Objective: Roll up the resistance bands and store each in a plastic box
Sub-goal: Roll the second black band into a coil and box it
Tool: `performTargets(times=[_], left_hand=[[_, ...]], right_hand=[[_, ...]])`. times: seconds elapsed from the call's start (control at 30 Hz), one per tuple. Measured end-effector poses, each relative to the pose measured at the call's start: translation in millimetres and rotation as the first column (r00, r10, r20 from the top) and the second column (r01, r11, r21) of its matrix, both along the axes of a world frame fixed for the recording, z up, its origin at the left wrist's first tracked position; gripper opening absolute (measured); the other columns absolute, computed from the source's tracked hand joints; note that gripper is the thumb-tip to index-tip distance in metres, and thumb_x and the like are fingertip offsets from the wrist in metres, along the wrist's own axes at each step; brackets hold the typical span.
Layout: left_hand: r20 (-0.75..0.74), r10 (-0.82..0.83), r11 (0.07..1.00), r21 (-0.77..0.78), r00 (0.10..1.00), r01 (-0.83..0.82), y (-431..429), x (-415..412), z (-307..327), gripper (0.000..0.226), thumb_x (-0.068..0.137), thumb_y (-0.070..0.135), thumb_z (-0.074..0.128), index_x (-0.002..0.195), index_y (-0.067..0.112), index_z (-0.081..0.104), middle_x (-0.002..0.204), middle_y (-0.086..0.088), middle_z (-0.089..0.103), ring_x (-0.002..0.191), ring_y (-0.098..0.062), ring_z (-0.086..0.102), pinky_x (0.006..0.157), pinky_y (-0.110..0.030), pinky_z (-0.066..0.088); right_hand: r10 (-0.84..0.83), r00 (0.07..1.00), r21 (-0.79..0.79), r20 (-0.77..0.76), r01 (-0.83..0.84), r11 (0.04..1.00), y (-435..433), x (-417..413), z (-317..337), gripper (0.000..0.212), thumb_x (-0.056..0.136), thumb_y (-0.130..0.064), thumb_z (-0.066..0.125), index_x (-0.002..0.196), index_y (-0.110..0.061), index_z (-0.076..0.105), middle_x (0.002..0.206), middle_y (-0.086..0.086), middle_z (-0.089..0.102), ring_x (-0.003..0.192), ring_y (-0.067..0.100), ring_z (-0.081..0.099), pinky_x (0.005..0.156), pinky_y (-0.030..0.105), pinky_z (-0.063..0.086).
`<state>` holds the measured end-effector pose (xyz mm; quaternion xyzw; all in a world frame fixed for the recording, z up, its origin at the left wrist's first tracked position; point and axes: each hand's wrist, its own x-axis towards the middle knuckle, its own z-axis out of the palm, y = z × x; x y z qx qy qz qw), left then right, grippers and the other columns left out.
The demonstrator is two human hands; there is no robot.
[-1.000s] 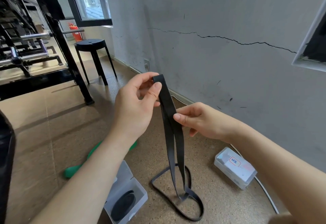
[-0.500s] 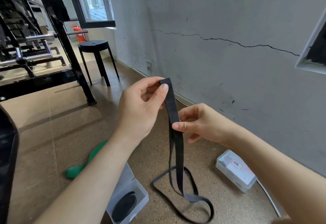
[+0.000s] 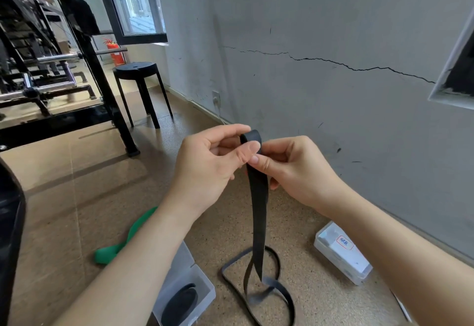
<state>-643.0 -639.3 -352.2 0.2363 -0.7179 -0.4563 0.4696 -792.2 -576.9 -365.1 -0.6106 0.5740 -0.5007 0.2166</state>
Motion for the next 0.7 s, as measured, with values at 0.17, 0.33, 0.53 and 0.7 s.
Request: performTargets(times=[0.17, 0.33, 0.53, 0.7], left_hand=[[-0.009, 0.073, 0.997, 0.006, 0.997, -0.073, -4, -2, -5, 0.019, 0.081, 0.014, 0.073, 0.084, 0.032, 0.069, 0.068, 0.006, 0.072, 0.057, -0.01, 0.066, 0.053, -0.019, 0.053], [-0.064, 0.147, 0.988, 0.067, 0.987, -0.142, -4, -7, -7, 0.023, 0.08, 0.01, 0.074, 0.076, 0.031, 0.068, 0.062, 0.008, 0.07, 0.054, -0.006, 0.063, 0.051, -0.018, 0.052], [-0.034, 0.188, 0.982, 0.029, 0.982, -0.187, -4, -12, -15, 0.024, 0.079, 0.012, 0.076, 0.083, 0.035, 0.069, 0.075, 0.01, 0.073, 0.066, -0.002, 0.066, 0.062, -0.019, 0.054], [0.046, 0.242, 0.967, -0.096, 0.969, -0.237, -9, -10, -15, 0.028, 0.08, 0.011, 0.075, 0.087, 0.037, 0.068, 0.077, 0.008, 0.071, 0.073, -0.004, 0.067, 0.068, -0.022, 0.056]], right_hand=[[0.008, 0.996, 0.052, -0.088, -0.003, 0.999, -1, 2, -1, 0.031, 0.097, -0.028, 0.057, 0.088, -0.001, 0.07, 0.075, 0.029, 0.058, 0.061, 0.028, 0.059, 0.055, 0.033, 0.058], [-0.083, 0.996, 0.062, 0.034, 0.081, 0.995, -1, 14, -2, 0.019, 0.096, -0.02, 0.058, 0.09, -0.01, 0.074, 0.079, 0.011, 0.07, 0.065, 0.014, 0.07, 0.057, 0.025, 0.059], [-0.115, 0.992, 0.061, 0.059, 0.112, 0.992, -2, 22, -4, 0.027, 0.098, -0.01, 0.053, 0.111, -0.025, 0.071, 0.091, -0.005, 0.075, 0.087, 0.015, 0.071, 0.07, 0.037, 0.062], [-0.151, 0.98, 0.041, 0.131, 0.147, 0.988, -3, 24, -5, 0.024, 0.095, -0.011, 0.06, 0.114, -0.021, 0.069, 0.091, -0.006, 0.074, 0.081, 0.007, 0.071, 0.063, 0.028, 0.06]])
